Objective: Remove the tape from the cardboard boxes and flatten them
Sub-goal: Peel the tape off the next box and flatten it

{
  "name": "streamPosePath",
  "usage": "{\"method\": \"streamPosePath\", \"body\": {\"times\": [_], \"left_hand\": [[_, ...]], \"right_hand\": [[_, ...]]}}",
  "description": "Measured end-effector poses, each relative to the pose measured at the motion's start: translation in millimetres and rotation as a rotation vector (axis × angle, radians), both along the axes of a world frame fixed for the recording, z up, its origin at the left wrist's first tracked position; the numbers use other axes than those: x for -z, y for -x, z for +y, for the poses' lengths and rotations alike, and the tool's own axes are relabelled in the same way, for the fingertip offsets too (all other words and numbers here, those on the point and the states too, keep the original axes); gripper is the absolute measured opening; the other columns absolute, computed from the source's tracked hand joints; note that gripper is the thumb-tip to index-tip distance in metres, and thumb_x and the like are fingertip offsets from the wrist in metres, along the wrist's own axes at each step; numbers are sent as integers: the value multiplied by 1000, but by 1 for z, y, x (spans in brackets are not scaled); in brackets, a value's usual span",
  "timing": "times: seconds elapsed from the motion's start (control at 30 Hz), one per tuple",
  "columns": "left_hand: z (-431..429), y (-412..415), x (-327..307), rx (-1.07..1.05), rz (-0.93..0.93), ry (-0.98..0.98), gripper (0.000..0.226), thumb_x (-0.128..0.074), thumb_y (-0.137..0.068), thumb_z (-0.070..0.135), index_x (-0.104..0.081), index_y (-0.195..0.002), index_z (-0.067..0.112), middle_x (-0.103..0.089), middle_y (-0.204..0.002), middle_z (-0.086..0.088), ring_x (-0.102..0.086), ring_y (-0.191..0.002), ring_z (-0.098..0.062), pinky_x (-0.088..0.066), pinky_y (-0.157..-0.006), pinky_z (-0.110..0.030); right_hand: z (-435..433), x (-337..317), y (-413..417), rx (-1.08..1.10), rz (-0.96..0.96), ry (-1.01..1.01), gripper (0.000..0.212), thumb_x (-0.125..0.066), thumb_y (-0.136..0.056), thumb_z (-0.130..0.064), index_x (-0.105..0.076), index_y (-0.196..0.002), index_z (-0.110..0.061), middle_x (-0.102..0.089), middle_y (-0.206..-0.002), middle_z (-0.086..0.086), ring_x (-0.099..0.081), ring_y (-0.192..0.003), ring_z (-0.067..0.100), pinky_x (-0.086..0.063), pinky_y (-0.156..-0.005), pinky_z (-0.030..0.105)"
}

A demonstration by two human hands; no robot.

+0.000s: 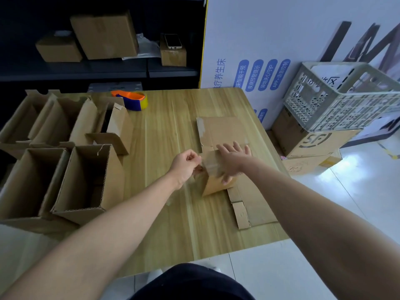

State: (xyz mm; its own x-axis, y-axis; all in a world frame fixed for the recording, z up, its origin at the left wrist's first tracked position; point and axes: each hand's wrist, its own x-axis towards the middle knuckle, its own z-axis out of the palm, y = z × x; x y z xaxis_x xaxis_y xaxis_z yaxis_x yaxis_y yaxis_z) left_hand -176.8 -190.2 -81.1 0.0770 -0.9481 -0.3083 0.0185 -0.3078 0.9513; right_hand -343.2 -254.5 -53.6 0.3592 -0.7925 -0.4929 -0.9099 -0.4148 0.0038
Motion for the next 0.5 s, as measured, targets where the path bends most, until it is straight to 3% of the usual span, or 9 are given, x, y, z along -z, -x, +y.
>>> {"method": "streamPosePath", "body": {"times": [0.1,0.2,0.27,0.37,0.43,0.5], "left_hand": [[-11,8,-21,-8,92,31,22,-51,-96,7,-50,-74,10,-58,-82,-15,-59,-77,-24,-55,-79,-43],[-17,8,-31,-49,188,18,24,-48,-97,6,-50,-73,12,-58,-81,-14,-56,-71,-22,-49,-65,-34],[-18,7,-35,-135,378,-15,26,-44,-97,1,-48,-73,11,-58,-75,-13,-55,-70,-23,-49,-65,-33],[-25,5,-42,-292,689,-60,25,-37,-97,-4,-43,-75,7,-48,-68,-12,-57,-69,-28,-54,-72,-46],[-28,1,-44,-311,634,-66,22,-38,-97,-4,-42,-79,9,-44,-67,-9,-56,-61,-25,-56,-71,-48],[-29,-6,-41,-300,386,-50,18,-44,-97,1,-39,-82,11,-44,-71,-8,-53,-55,-18,-59,-66,-42]], "right_hand": [[1,-2,-14,-68,-146,57,128,-84,-59,-49,2,-151,-24,-8,-156,-2,5,-145,27,2,-114,53],[-1,-10,-16,-33,-287,100,121,-85,-56,-48,-10,-148,-25,-21,-148,-1,-20,-137,28,-22,-110,46],[-2,-12,-7,41,-382,93,116,-87,-54,-43,-17,-145,-23,-29,-141,2,-34,-127,27,-36,-101,43],[1,-5,10,298,-672,20,114,-89,-54,-31,-18,-143,-17,-35,-131,3,-41,-115,21,-41,-93,34],[5,1,20,414,-818,-14,112,-90,-53,-28,-20,-141,-17,-37,-129,0,-41,-117,19,-42,-96,35],[8,8,29,462,-888,-52,112,-90,-52,-25,-21,-140,-19,-38,-131,0,-39,-122,20,-41,-102,41]]}}
